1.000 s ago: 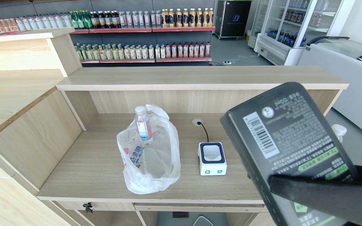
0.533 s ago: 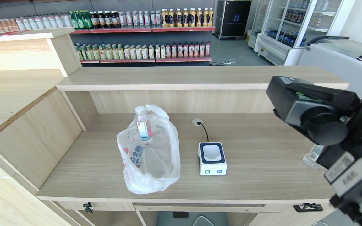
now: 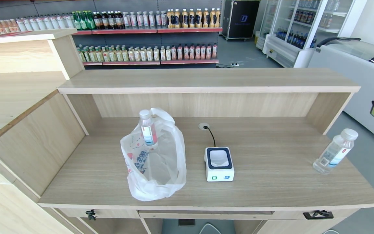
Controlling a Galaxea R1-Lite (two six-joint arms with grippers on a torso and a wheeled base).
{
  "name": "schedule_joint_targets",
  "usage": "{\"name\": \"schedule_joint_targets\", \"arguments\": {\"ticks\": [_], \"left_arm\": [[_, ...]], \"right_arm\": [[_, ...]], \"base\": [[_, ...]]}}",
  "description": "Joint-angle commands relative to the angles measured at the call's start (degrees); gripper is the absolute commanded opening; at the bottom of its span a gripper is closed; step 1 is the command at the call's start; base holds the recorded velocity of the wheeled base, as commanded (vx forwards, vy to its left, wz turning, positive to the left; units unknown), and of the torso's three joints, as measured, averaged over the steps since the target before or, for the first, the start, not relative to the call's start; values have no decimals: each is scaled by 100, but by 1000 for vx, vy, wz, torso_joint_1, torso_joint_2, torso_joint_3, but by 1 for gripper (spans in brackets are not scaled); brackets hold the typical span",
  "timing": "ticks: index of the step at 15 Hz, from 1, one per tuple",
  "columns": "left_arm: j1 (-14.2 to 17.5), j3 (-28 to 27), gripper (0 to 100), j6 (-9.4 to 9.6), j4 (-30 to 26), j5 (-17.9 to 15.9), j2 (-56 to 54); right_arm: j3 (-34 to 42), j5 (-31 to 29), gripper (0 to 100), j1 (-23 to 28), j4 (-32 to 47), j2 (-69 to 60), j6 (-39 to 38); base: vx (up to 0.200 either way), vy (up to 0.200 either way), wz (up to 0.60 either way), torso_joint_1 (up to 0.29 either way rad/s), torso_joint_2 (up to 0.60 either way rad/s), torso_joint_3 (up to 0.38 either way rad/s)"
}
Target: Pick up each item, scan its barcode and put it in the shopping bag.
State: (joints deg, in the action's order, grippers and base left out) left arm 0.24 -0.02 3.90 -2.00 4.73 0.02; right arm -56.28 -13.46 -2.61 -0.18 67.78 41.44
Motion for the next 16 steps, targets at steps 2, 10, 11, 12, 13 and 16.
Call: {"name": "schedule_joint_targets", "arguments": {"ticks": [2, 10, 11, 12, 13, 16], "left_arm": [[2, 2, 100, 5, -2, 2, 6], [2, 2, 100, 5, -2, 2, -2], [2, 2, 100, -3, -2, 2, -2], [2, 2, 100, -3, -2, 2, -2], [2, 2, 100, 5, -2, 2, -2], [2, 2, 100, -3, -2, 2, -2]], "right_arm": [[126, 177, 0, 990, 308, -274, -821], [-58, 827, 0, 472, 273, -37, -3115], [-181, 889, 0, 428, 414, 51, -3335], [-383, 1109, 0, 384, 774, 192, -3634], [-542, 1249, 0, 375, 1082, 288, -3889], [-515, 1768, 0, 375, 1609, 614, -4407]], "base": [[0, 0, 0, 0, 0, 0], [0, 0, 375, 1, 1, 2], [0, 0, 600, 12, 12, -2], [0, 0, 600, 2, 2, -2], [0, 0, 600, 7, -7, -2], [0, 0, 600, 1, 2, 6]]}}
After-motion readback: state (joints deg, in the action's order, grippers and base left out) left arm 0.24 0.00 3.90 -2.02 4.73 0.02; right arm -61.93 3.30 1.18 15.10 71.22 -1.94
